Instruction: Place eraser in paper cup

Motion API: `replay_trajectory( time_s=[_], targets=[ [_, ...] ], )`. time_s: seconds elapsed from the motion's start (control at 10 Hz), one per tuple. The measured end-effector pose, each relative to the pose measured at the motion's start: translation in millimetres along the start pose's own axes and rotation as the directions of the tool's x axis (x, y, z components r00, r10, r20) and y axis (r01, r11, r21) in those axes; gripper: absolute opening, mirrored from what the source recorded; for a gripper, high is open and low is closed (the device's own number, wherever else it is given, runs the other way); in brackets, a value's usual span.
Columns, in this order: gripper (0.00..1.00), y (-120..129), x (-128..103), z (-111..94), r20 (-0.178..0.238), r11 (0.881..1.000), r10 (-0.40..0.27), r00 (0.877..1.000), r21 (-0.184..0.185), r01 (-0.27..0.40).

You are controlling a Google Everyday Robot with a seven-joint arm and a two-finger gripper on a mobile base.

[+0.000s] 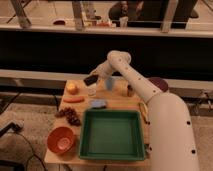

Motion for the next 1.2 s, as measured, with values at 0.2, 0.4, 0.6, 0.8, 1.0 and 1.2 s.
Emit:
replay_trajectory(
  time_s=[0.2,0.4,0.6,0.8,1.0,1.2],
  targets=[
    [0.00,-3,-4,2,0.009,1.000,-0.023,1.000,-0.003,0.023],
    [0.00,-5,-7,7,0.022,0.998,-0.059,0.998,-0.025,0.060],
    [0.00,-8,-8,10,0.034,0.993,-0.102,0.994,-0.054,0.104],
    [0.00,-9,-10,12,0.045,0.987,-0.136,0.990,-0.085,0.139],
    [0.00,-10,-12,13,0.054,0.981,-0.156,0.986,-0.107,0.161],
    [0.00,-8,-16,13,0.067,0.979,-0.153,0.986,-0.123,0.161]
  ],
)
